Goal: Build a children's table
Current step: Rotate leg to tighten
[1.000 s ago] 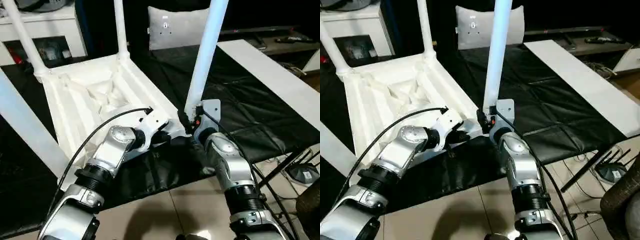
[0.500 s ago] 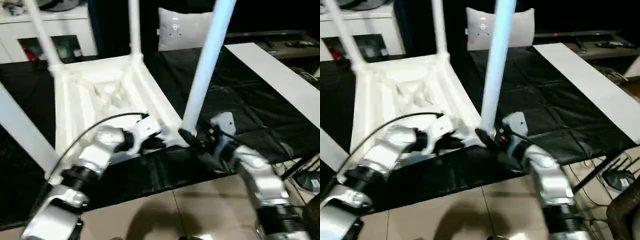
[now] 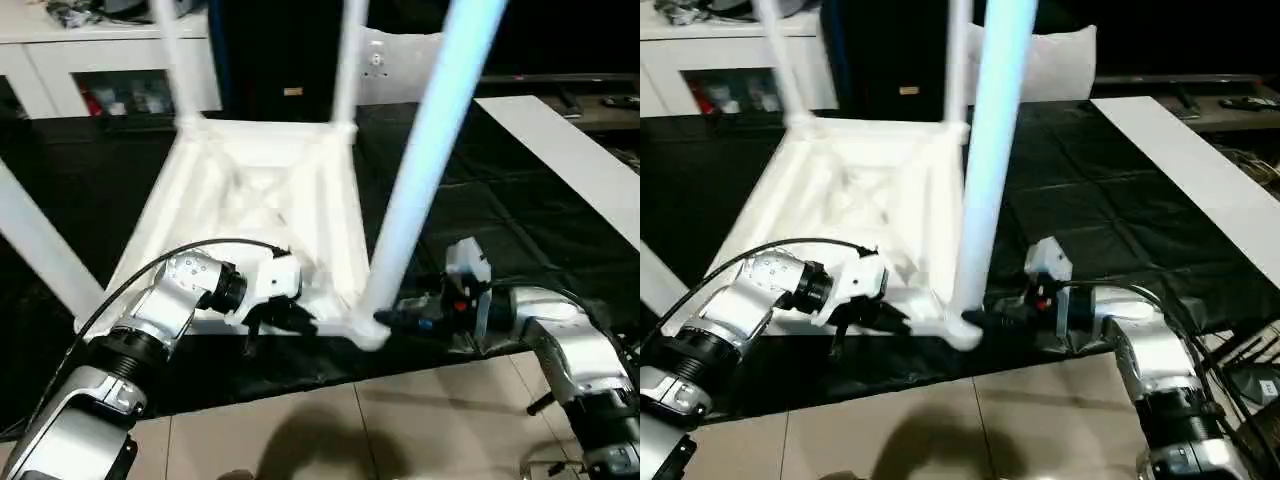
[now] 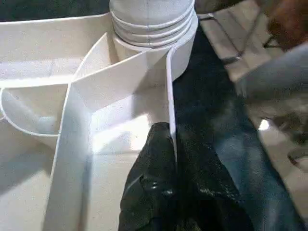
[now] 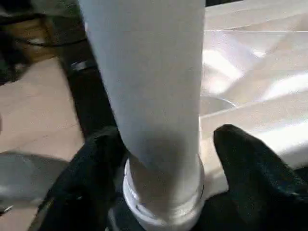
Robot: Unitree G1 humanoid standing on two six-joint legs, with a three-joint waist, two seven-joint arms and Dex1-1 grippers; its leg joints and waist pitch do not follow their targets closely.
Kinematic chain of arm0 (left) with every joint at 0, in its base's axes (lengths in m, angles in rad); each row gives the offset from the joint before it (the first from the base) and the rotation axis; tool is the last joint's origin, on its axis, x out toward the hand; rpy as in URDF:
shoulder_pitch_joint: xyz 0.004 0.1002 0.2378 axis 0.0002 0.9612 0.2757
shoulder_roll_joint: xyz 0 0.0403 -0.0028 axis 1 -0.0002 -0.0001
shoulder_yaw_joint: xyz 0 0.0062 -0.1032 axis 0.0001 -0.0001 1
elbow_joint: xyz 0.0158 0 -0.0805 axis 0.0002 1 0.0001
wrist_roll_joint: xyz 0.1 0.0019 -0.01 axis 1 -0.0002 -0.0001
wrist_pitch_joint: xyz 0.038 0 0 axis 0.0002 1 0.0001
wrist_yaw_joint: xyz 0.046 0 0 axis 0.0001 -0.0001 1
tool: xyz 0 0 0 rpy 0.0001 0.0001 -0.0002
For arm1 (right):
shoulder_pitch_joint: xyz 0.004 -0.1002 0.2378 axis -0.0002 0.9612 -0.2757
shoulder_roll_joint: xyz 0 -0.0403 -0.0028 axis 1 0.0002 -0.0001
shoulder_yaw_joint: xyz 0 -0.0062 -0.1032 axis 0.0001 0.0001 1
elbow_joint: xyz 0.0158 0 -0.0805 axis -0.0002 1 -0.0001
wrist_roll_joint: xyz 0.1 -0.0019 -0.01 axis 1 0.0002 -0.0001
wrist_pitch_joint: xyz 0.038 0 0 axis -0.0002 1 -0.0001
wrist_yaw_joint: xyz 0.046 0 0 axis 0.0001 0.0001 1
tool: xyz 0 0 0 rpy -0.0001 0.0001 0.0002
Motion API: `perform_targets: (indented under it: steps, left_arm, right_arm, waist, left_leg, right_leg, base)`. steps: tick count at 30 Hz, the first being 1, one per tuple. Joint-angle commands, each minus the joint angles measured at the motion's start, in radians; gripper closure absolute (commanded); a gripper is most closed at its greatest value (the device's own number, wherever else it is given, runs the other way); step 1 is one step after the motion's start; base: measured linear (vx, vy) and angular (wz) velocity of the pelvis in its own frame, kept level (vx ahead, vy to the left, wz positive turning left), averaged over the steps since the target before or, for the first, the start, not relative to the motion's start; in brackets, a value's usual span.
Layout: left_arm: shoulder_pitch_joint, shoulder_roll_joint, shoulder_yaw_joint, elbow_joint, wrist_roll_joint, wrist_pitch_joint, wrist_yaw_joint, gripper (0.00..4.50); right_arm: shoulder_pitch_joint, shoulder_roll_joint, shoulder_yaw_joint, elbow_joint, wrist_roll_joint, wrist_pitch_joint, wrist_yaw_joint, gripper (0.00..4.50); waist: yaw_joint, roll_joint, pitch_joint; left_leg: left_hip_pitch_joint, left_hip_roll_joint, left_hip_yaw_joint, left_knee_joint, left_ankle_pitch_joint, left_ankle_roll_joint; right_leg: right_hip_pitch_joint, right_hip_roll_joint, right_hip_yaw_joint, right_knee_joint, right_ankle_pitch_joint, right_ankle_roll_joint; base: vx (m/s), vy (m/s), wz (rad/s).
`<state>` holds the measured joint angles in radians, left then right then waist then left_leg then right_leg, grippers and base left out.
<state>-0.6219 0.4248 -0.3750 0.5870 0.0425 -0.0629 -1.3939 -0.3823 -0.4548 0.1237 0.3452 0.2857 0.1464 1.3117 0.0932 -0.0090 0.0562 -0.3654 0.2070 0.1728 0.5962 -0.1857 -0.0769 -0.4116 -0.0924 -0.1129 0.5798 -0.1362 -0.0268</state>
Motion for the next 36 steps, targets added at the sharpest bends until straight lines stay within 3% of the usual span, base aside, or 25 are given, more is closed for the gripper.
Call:
perform_targets:
  steps: [1, 3, 10, 21, 23, 26, 28, 31, 32, 33, 34, 35, 36]
  left_arm:
    - [-0.020, -0.008, -0.051, 0.000, 0.015, -0.026, -0.048, 4.50]
    - [-0.032, -0.005, -0.057, 0.010, 0.016, -0.040, -0.073, 4.50]
    - [-0.054, -0.009, -0.070, 0.042, 0.027, -0.072, -0.101, 4.50]
    - [-0.066, -0.015, -0.062, 0.068, 0.020, -0.069, -0.100, 4.50]
    - [-0.062, -0.020, -0.052, 0.063, 0.010, -0.052, -0.091, 4.50]
    - [-0.046, -0.038, -0.008, 0.027, 0.004, 0.068, 0.024, 4.50]
    - [-0.037, -0.046, 0.009, 0.010, -0.003, 0.102, 0.060, 4.50]
    - [-0.013, -0.087, 0.061, -0.058, -0.020, 0.229, 0.181, 4.50]
    - [-0.011, -0.096, 0.068, -0.067, -0.022, 0.246, 0.201, 4.50]
    - [-0.010, -0.100, 0.071, -0.071, -0.023, 0.253, 0.210, 4.50]
    - [-0.008, -0.113, 0.080, -0.082, -0.024, 0.275, 0.238, 4.50]
    - [-0.010, -0.130, 0.088, -0.090, -0.023, 0.297, 0.270, 4.50]
    - [-0.011, -0.153, 0.100, -0.102, -0.022, 0.328, 0.312, 4.50]
  right_arm:
    - [-0.017, -0.015, 0.002, 0.013, 0.010, -0.004, 0.030, 1.51]
    - [-0.039, -0.019, 0.023, 0.035, 0.012, -0.004, 0.084, 1.60]
    - [-0.062, -0.012, 0.071, 0.047, 0.015, 0.011, 0.172, 2.37]
    - [-0.053, -0.011, 0.092, 0.024, 0.034, 0.066, 0.218, 2.56]
    - [-0.045, -0.005, 0.087, 0.010, 0.042, 0.082, 0.204, 2.57]
    - [0.012, 0.024, 0.074, -0.101, 0.071, 0.182, 0.106, 2.57]
    - [0.031, 0.044, 0.070, -0.134, 0.070, 0.208, 0.051, 2.57]
    - [0.064, 0.143, 0.049, -0.156, 0.004, 0.211, -0.186, 2.57]
    - [0.063, 0.163, 0.043, -0.149, -0.012, 0.216, -0.232, 2.57]
    - [0.062, 0.172, 0.041, -0.146, -0.020, 0.218, -0.254, 2.57]
    - [0.061, 0.196, 0.033, -0.140, -0.034, 0.223, -0.304, 2.57]
    - [0.058, 0.221, 0.025, -0.134, -0.042, 0.225, -0.348, 2.57]
    - [0.055, 0.256, 0.015, -0.132, -0.051, 0.238, -0.410, 2.57]
  waist:
    - [-0.004, -0.007, -0.075]
    - [-0.004, -0.010, -0.074]
    - [-0.001, -0.009, -0.077]
    - [0.005, -0.008, -0.074]
    - [0.006, -0.008, -0.073]
    - [0.010, -0.005, -0.073]
    - [0.008, -0.007, -0.069]
    - [-0.009, -0.007, -0.059]
    - [-0.022, -0.007, -0.057]
    - [-0.039, -0.011, -0.055]
    - [-0.045, -0.005, -0.056]
    - [-0.065, -0.005, -0.053]
    - [-0.083, 0.000, -0.053]
  left_leg:
    - [0.014, 0.031, 0.003, -0.067, -0.192, 0.063]
    - [0.014, 0.030, 0.002, -0.067, -0.208, 0.059]
    - [0.012, 0.031, 0.002, -0.067, -0.184, 0.061]
    - [0.016, 0.031, 0.001, -0.069, -0.212, 0.047]
    - [0.017, 0.031, 0.001, -0.070, -0.221, 0.043]
    - [0.020, 0.033, 0.000, -0.073, -0.211, 0.038]
    - [0.021, 0.031, -0.001, -0.075, -0.238, 0.029]
    - [0.032, 0.020, -0.006, -0.072, -0.322, 0.002]
    - [0.032, 0.014, -0.010, -0.069, -0.344, -0.008]
    - [0.025, 0.008, -0.015, -0.066, -0.358, -0.015]
    - [0.029, 0.008, -0.017, -0.064, -0.371, -0.015]
    - [0.026, 0.009, -0.022, -0.062, -0.406, -0.012]
    - [0.036, 0.013, -0.026, -0.060, -0.445, -0.010]
  right_leg:
    - [0.057, -0.058, 0.052, -0.061, -0.330, -0.179]
    - [0.058, -0.057, 0.051, -0.063, -0.357, -0.174]
    - [0.060, -0.058, 0.052, -0.057, -0.318, -0.187]
    - [0.060, -0.060, 0.051, -0.065, -0.375, -0.169]
    - [0.060, -0.060, 0.050, -0.066, -0.387, -0.166]
    - [0.060, -0.058, 0.053, -0.066, -0.376, -0.162]
    - [0.059, -0.059, 0.051, -0.072, -0.425, -0.145]
    - [0.048, -0.063, 0.037, -0.100, -0.613, -0.079]
    - [0.046, -0.061, 0.026, -0.111, -0.672, -0.049]
    - [0.052, -0.059, 0.009, -0.123, -0.720, -0.011]
    - [0.051, -0.059, 0.002, -0.129, -0.730, 0.001]
    - [0.053, -0.057, -0.013, -0.142, -0.744, 0.023]
    - [0.054, -0.057, -0.030, -0.154, -0.738, 0.031]
  base:
    - [0.000, 0.000, 0.00]
    - [0.000, 0.000, 0.00]
    - [0.000, 0.000, 0.00]
    - [0.000, 0.000, 0.00]
    - [0.000, 0.000, 0.00]
    - [0.000, 0.000, 0.00]
    - [0.000, 0.000, 0.00]
    - [0.000, 0.000, 0.00]
    - [0.000, 0.000, 0.00]
    - [-0.052, 0.019, -0.12]
    - [-0.052, 0.019, -0.12]
    - [0.000, 0.000, 0.00]
    - [0.000, 0.000, 0.00]
